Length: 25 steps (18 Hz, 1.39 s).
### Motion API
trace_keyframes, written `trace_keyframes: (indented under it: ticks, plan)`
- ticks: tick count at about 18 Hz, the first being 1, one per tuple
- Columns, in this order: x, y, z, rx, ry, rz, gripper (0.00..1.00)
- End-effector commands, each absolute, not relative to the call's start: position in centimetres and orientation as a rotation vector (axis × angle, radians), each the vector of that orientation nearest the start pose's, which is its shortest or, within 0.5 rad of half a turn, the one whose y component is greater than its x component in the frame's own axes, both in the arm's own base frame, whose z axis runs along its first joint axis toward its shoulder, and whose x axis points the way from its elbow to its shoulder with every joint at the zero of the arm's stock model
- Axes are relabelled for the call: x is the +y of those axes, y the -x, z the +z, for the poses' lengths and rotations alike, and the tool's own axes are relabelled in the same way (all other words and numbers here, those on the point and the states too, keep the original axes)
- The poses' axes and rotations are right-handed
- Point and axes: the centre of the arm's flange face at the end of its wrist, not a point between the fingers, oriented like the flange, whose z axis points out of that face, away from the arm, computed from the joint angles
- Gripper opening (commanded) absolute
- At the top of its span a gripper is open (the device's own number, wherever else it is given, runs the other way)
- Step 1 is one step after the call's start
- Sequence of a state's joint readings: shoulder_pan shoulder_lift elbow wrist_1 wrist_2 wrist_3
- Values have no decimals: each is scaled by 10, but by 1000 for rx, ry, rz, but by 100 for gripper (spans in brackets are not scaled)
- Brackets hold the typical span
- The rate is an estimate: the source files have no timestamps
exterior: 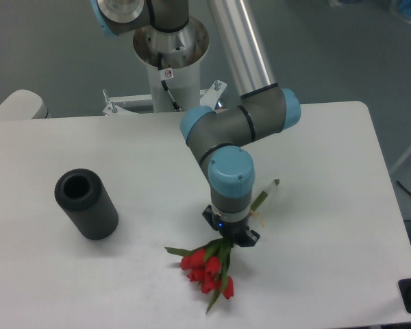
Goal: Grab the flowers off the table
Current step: 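Lift the tulip bunch and carry it away from the black vase, then hold the tulip bunch raised in the closed gripper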
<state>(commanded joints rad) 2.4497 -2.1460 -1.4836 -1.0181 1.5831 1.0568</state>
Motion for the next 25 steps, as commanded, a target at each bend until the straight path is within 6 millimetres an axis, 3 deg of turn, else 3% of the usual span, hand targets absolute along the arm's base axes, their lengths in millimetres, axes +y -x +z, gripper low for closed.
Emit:
trace_keyframes:
  ticks: [4,10,14,25]
  plan:
    - [535,463,260,379,3110,31,0]
    - [527,501,265,395,3081,27,0]
    - [539,520,265,491,3084,-6,0]
    - [538,518,259,639,3067,-4,0]
